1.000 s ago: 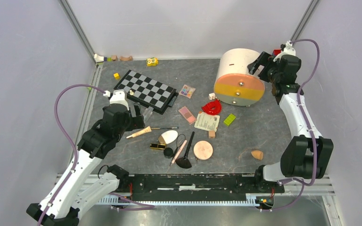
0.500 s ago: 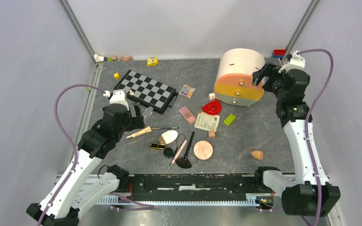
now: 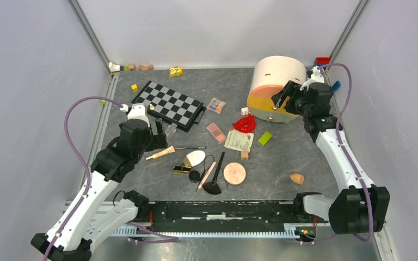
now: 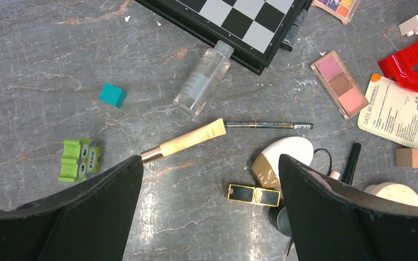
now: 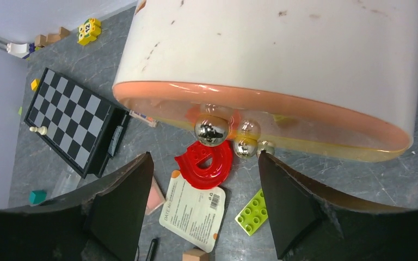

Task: Organize the makeup
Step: Move the storage box to the center of the board.

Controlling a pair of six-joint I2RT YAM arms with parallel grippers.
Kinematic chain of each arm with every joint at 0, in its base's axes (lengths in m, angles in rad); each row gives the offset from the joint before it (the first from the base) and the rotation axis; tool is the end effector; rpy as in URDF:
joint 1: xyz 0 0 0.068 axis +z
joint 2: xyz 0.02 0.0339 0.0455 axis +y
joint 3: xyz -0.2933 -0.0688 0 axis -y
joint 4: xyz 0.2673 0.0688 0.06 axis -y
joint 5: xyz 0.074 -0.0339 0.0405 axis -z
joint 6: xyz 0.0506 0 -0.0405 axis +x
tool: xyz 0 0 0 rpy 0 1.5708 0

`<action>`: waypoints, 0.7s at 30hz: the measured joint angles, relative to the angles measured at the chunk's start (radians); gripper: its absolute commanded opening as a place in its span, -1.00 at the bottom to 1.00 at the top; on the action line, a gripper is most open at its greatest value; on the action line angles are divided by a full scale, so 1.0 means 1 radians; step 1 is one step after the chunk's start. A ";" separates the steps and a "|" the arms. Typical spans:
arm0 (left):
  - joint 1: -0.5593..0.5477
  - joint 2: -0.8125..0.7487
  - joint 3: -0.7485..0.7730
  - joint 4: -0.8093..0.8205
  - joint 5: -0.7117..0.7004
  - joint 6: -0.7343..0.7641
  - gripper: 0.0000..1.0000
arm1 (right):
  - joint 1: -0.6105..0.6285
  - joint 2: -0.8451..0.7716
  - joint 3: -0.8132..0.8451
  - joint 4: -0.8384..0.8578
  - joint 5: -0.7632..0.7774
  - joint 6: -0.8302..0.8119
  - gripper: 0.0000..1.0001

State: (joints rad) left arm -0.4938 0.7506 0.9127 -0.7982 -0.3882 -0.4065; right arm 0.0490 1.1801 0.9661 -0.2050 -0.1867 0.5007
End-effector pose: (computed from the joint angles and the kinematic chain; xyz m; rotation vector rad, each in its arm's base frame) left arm 0.1472 -0.0575 0.3441 -0.1189 2.1511 -0.0913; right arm 0.2945 0.0238 0.3362 0.3325 1.9951 0.5377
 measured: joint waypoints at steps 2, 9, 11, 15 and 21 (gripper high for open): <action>0.000 0.000 0.000 0.000 0.000 0.000 1.00 | 0.002 0.016 0.000 0.014 0.006 0.009 0.49; 0.000 0.000 0.000 0.000 0.000 0.000 1.00 | 0.002 0.051 -0.015 0.062 0.042 0.026 0.32; 0.000 0.001 0.000 0.000 0.000 0.000 1.00 | 0.002 0.063 -0.015 0.079 0.040 0.027 0.32; 0.000 0.003 0.000 0.000 0.001 0.000 1.00 | 0.012 0.072 -0.017 0.098 0.038 0.026 0.40; 0.000 0.009 0.000 0.000 0.004 0.000 1.00 | 0.070 0.069 -0.059 0.146 0.054 -0.004 0.64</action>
State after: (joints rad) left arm -0.4938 0.7597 0.9127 -0.7979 -0.3843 -0.4065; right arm 0.1188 1.2488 0.9073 -0.0589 -0.1329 0.4965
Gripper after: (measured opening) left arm 0.996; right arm 0.798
